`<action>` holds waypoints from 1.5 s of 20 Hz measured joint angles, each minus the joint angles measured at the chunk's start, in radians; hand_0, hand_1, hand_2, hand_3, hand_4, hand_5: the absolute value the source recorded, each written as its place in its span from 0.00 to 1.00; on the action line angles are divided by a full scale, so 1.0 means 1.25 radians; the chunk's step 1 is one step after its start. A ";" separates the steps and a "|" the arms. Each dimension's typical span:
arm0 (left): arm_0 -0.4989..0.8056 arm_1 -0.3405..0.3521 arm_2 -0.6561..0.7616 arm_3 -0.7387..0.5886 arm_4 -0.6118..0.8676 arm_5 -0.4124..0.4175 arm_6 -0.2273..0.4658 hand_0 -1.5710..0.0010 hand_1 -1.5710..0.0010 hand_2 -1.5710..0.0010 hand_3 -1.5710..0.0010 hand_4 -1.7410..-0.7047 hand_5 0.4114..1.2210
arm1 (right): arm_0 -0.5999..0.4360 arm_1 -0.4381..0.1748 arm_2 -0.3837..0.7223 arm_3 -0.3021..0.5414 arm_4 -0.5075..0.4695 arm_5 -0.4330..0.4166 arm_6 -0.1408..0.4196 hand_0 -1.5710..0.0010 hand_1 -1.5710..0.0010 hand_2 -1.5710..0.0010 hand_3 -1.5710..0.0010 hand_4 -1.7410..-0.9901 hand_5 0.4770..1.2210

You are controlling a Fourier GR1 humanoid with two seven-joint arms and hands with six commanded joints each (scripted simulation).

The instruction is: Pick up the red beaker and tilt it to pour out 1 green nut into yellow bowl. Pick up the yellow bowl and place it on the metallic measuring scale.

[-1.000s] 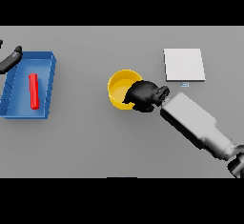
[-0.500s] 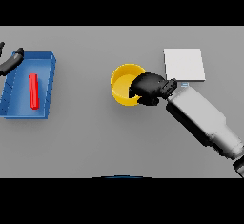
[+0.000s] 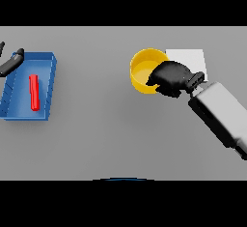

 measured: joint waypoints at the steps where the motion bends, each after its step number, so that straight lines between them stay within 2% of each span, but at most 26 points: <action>1: 0.000 -0.006 -0.004 -0.007 -0.003 0.007 0.002 1.00 1.00 1.00 1.00 0.98 0.35 | 0.004 -0.007 -0.007 -0.005 0.002 -0.003 0.012 0.00 0.00 0.04 0.26 0.00 1.00; 2: -0.004 0.004 0.001 -0.013 0.000 0.004 0.017 1.00 1.00 1.00 1.00 0.98 0.36 | 0.001 -0.016 -0.015 -0.005 0.001 -0.011 0.004 0.00 0.00 0.04 0.27 0.00 1.00; 5: 0.000 -0.004 -0.005 -0.014 -0.003 0.007 0.008 1.00 1.00 1.00 1.00 0.98 0.38 | -0.010 -0.032 -0.039 0.040 0.009 -0.050 -0.012 0.00 0.00 0.02 0.27 0.00 1.00; 8: -0.004 0.003 0.000 -0.003 -0.004 0.005 0.029 1.00 1.00 1.00 1.00 0.97 0.39 | -0.006 -0.035 -0.058 0.083 0.012 -0.077 0.000 0.00 0.00 0.02 0.27 0.00 1.00; 12: -0.006 0.003 0.002 -0.015 0.004 0.003 0.041 1.00 1.00 1.00 1.00 0.97 0.40 | -0.029 -0.043 -0.078 0.185 0.029 -0.142 -0.028 0.00 0.00 0.01 0.27 0.00 1.00; 15: 0.008 0.007 -0.002 -0.018 -0.003 0.005 0.042 1.00 1.00 1.00 1.00 0.98 0.40 | -0.045 -0.045 -0.094 0.262 0.032 -0.165 -0.039 0.00 0.00 0.03 0.26 0.00 1.00; 19: -0.004 0.011 0.001 -0.015 0.000 -0.002 0.047 1.00 1.00 1.00 1.00 0.98 0.37 | -0.056 -0.025 -0.105 0.356 0.040 -0.205 -0.043 0.00 0.00 0.07 0.19 0.00 1.00; 23: -0.001 0.006 -0.001 -0.008 -0.004 0.002 0.051 1.00 1.00 1.00 1.00 0.98 0.37 | -0.083 -0.006 -0.126 0.448 0.030 -0.219 -0.056 0.00 0.00 0.10 0.14 0.00 1.00; 26: -0.003 0.004 -0.001 -0.016 0.001 0.000 0.046 1.00 1.00 1.00 1.00 0.98 0.37 | -0.091 0.001 -0.135 0.490 0.022 -0.220 -0.075 0.03 0.00 0.12 0.08 0.00 1.00; 27: -0.001 0.004 -0.001 -0.022 0.004 -0.001 0.053 1.00 1.00 1.00 1.00 0.98 0.37 | -0.096 0.015 -0.133 0.502 0.027 -0.223 -0.046 0.06 0.00 0.13 0.07 0.00 1.00; 28: 0.000 0.003 -0.006 -0.028 -0.001 0.002 0.057 1.00 1.00 1.00 1.00 0.98 0.37 | -0.099 0.020 -0.136 0.513 0.022 -0.216 -0.055 0.10 0.00 0.13 0.05 0.00 1.00; 29: 0.008 0.004 -0.004 -0.026 -0.001 0.003 0.057 1.00 1.00 1.00 1.00 0.98 0.37 | -0.106 0.015 -0.136 0.526 0.023 -0.215 -0.074 0.11 0.00 0.12 0.09 0.00 1.00; 30: 0.000 0.001 -0.007 -0.020 -0.003 0.001 0.054 1.00 1.00 1.00 1.00 0.98 0.37 | -0.106 0.014 -0.137 0.531 0.024 -0.208 -0.071 0.11 0.00 0.12 0.13 0.00 1.00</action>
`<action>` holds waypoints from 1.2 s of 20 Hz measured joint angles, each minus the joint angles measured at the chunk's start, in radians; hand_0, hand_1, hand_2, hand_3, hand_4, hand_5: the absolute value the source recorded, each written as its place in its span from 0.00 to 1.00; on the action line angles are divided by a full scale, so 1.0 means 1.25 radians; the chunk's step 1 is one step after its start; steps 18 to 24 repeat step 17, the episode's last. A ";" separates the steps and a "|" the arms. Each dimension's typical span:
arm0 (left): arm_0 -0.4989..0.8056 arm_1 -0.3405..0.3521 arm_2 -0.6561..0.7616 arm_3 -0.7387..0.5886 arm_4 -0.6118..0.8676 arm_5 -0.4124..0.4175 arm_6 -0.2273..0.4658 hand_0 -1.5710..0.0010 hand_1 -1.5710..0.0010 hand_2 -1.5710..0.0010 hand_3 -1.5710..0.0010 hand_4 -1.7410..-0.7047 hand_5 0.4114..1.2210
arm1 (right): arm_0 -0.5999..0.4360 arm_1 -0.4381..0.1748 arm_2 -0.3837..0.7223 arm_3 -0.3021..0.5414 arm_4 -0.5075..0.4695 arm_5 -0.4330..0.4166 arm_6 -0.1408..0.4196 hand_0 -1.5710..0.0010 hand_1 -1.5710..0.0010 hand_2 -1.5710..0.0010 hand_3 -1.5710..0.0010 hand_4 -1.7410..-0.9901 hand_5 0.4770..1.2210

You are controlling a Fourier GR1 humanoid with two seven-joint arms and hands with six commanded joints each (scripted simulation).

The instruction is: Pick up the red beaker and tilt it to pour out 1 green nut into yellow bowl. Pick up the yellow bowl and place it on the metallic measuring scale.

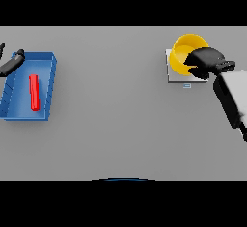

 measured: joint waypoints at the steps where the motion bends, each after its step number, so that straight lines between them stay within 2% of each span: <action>1: -0.003 0.002 0.002 0.010 -0.001 -0.001 0.004 1.00 1.00 1.00 1.00 0.98 0.38 | 0.000 -0.004 -0.002 0.000 -0.002 0.008 0.000 0.15 0.07 0.09 0.24 0.00 1.00; 2: -0.009 0.006 0.009 0.020 0.003 -0.006 -0.002 1.00 1.00 1.00 1.00 0.98 0.38 | 0.007 0.003 -0.003 -0.002 -0.002 0.002 0.004 0.28 0.16 0.15 0.33 0.05 1.00; 3: -0.016 0.005 0.007 0.021 0.001 -0.005 0.001 1.00 1.00 1.00 1.00 0.97 0.38 | 0.008 0.001 -0.009 -0.005 -0.010 0.014 -0.008 0.43 0.27 0.24 0.40 0.11 0.89; 5: -0.016 0.000 0.005 0.029 0.001 -0.008 -0.017 1.00 1.00 1.00 1.00 0.97 0.39 | 0.004 0.004 -0.018 0.011 -0.015 0.014 -0.003 0.63 0.47 0.42 0.53 0.20 0.72; 7: -0.014 -0.002 0.004 0.028 0.001 -0.008 -0.023 1.00 1.00 1.00 1.00 0.98 0.38 | 0.009 -0.001 -0.015 0.007 -0.014 0.026 0.003 0.76 0.63 0.56 0.61 0.27 0.61; 9: -0.019 -0.012 -0.002 0.036 -0.004 -0.003 -0.016 1.00 1.00 1.00 1.00 0.98 0.37 | -0.003 -0.004 -0.009 0.017 -0.007 0.034 0.000 0.85 0.76 0.67 0.67 0.32 0.54; 11: -0.002 -0.003 0.001 0.008 0.000 0.000 -0.012 1.00 1.00 1.00 1.00 0.98 0.36 | -0.010 -0.009 0.002 0.029 0.005 0.028 -0.029 0.90 0.84 0.76 0.71 0.36 0.49; 16: -0.003 0.000 0.005 0.012 0.002 0.000 -0.007 1.00 1.00 1.00 1.00 0.99 0.35 | -0.015 -0.005 0.004 0.038 0.007 0.049 -0.005 0.97 0.95 0.92 0.81 0.44 0.40; 24: -0.002 0.002 0.006 0.008 0.003 0.000 -0.011 1.00 1.00 1.00 1.00 0.99 0.35 | -0.010 -0.003 0.005 0.038 0.007 0.048 -0.005 0.97 0.96 0.93 0.83 0.44 0.38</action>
